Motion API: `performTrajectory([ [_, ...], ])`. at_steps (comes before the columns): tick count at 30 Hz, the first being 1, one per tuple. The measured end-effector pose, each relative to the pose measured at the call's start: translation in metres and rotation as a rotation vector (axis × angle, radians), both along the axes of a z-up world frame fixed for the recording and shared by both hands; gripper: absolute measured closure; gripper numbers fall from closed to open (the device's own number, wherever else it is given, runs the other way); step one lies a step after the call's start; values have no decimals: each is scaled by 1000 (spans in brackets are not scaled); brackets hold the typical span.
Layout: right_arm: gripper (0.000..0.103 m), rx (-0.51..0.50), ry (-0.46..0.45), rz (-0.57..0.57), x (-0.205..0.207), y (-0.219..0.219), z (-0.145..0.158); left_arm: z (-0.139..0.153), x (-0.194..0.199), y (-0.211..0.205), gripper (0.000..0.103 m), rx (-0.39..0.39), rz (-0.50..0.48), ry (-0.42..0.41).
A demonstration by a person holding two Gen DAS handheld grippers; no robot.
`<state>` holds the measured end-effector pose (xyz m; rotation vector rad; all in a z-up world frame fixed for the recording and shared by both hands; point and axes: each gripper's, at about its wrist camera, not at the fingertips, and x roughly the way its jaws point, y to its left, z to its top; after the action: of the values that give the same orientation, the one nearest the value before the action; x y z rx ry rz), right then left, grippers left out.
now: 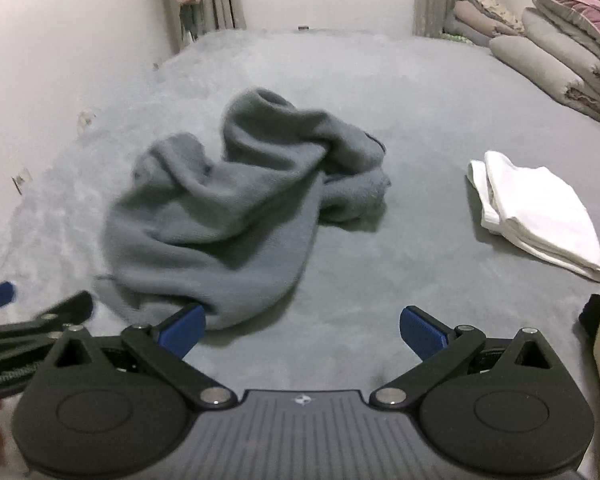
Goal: Fold clothes
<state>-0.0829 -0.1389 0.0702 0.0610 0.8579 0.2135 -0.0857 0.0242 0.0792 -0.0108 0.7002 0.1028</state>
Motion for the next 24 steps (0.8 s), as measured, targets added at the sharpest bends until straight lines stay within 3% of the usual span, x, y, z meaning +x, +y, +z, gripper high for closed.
performTrajectory([
  [4, 0, 34, -26, -16, 21, -22, 21, 6, -8, 6, 0, -11, 15, -30],
  [7, 0, -22, -67, -21, 29, -27, 25, 5, -13, 5, 0, -7, 15, -30],
  [13, 0, -77, -107, -22, 32, -31, 9, 1, -13, 4, 0, 7, 18, -5],
  [15, 0, -88, -111, -21, 15, -22, 11, 2, -13, 4, 0, -1, 15, -8],
  [19, 0, -139, -94, -30, 52, -48, 0, -2, -13, -2, 0, 13, 0, -6],
  [21, 0, -147, -83, -29, 39, -24, -5, -7, -11, -3, 0, -1, -8, 18],
  [24, 0, -148, -73, -22, 31, -30, -4, -11, -11, -4, 0, -12, -18, 38],
])
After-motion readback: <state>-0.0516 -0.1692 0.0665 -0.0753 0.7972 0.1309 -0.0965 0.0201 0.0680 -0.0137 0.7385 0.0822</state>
